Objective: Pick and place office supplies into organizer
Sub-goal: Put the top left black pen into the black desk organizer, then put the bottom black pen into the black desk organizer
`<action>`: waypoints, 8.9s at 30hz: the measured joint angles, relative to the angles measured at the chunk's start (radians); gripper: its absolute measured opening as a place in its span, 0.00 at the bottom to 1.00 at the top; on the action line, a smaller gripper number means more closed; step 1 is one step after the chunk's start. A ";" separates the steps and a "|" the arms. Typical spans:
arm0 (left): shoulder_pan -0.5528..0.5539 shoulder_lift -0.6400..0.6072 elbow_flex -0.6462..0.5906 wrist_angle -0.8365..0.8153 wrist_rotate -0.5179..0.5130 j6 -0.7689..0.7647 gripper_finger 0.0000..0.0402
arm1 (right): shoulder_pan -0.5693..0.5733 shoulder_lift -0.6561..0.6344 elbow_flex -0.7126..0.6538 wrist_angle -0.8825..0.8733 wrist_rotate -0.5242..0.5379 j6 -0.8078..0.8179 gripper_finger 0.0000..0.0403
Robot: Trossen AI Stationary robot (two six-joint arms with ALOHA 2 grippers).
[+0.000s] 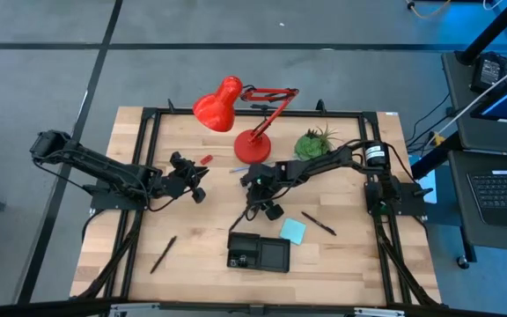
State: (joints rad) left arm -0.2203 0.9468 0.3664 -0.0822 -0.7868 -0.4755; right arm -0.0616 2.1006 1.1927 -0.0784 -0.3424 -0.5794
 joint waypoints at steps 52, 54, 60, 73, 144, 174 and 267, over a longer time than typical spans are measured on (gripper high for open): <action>0.000 0.000 0.000 0.003 -0.001 0.000 0.09 | 0.009 -0.083 -0.002 -0.033 0.148 -0.036 0.10; 0.000 0.000 0.000 0.003 -0.002 0.000 0.09 | 0.009 -0.083 -0.002 -0.034 0.148 -0.035 0.11; 0.000 0.000 0.000 0.003 -0.003 0.000 0.10 | 0.010 -0.085 -0.002 -0.031 0.146 -0.035 0.11; 0.000 0.000 0.000 0.003 -0.003 0.000 0.10 | 0.059 -0.179 0.000 -0.062 0.339 -0.057 0.11; -0.002 0.000 0.000 -0.038 0.075 0.096 0.09 | 0.721 -0.144 0.035 0.099 1.479 -0.899 0.11; -0.001 0.000 0.000 -0.049 0.075 0.096 0.10 | 0.740 -0.107 0.034 0.094 1.332 -0.888 0.11; -0.002 0.000 0.000 -0.045 0.083 0.096 0.10 | 0.573 -0.806 -0.864 0.957 0.864 0.188 0.30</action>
State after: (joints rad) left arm -0.2218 0.9468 0.3668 -0.1268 -0.7036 -0.3798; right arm 0.5111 1.2942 0.3287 0.8788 0.5213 -0.3915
